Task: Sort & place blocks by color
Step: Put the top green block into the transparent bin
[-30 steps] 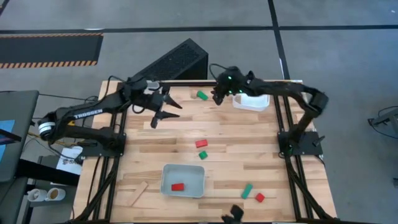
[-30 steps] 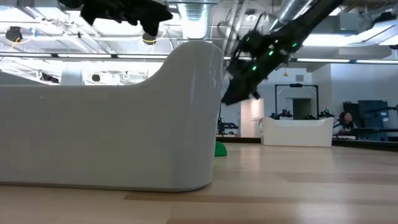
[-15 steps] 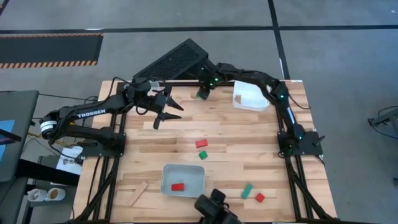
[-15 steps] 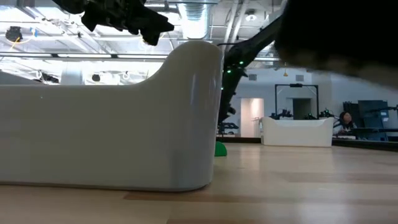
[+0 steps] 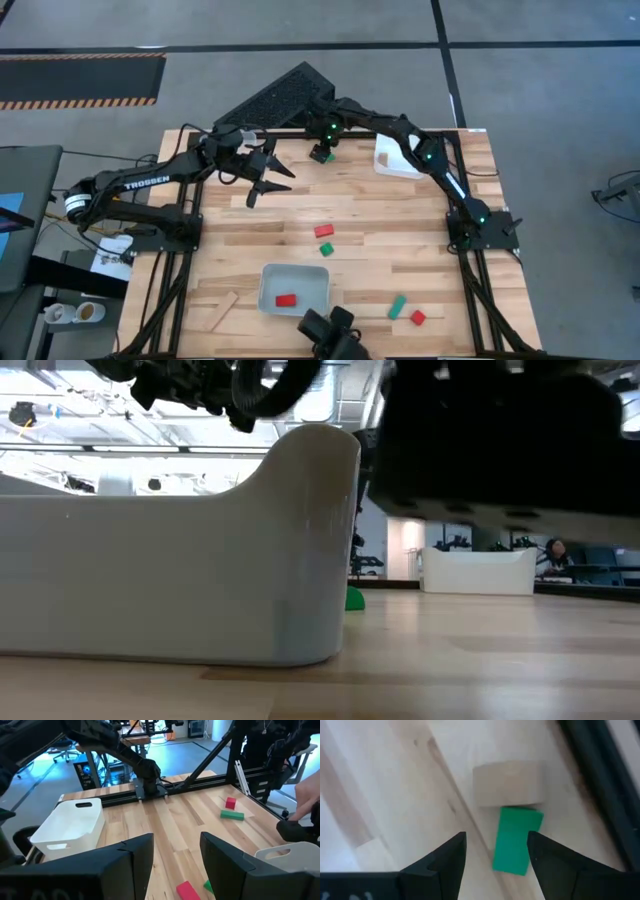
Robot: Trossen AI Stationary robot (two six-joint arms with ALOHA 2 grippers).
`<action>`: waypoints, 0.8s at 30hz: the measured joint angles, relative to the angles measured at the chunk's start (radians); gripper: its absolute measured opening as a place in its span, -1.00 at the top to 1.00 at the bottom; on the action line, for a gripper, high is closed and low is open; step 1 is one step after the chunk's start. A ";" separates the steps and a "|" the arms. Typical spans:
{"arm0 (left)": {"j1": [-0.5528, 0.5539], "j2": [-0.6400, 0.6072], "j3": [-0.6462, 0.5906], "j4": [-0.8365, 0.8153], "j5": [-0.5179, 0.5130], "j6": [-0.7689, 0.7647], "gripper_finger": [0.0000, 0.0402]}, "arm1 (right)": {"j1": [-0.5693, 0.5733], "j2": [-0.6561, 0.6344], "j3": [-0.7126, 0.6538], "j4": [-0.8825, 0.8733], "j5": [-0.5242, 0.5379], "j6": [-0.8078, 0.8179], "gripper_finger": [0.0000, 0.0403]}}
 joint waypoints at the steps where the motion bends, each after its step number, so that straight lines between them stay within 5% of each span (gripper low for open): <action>1: 0.000 0.000 0.000 0.001 0.000 0.000 0.25 | -0.002 0.014 0.023 -0.022 -0.014 0.000 -0.16; 14: -0.018 0.000 0.000 -0.028 0.006 0.001 0.25 | -0.022 0.039 0.062 -0.052 -0.132 -0.040 -0.16; 24: -0.018 0.000 0.000 -0.028 0.006 0.001 0.25 | -0.036 0.038 0.063 0.061 -0.077 -0.112 -0.09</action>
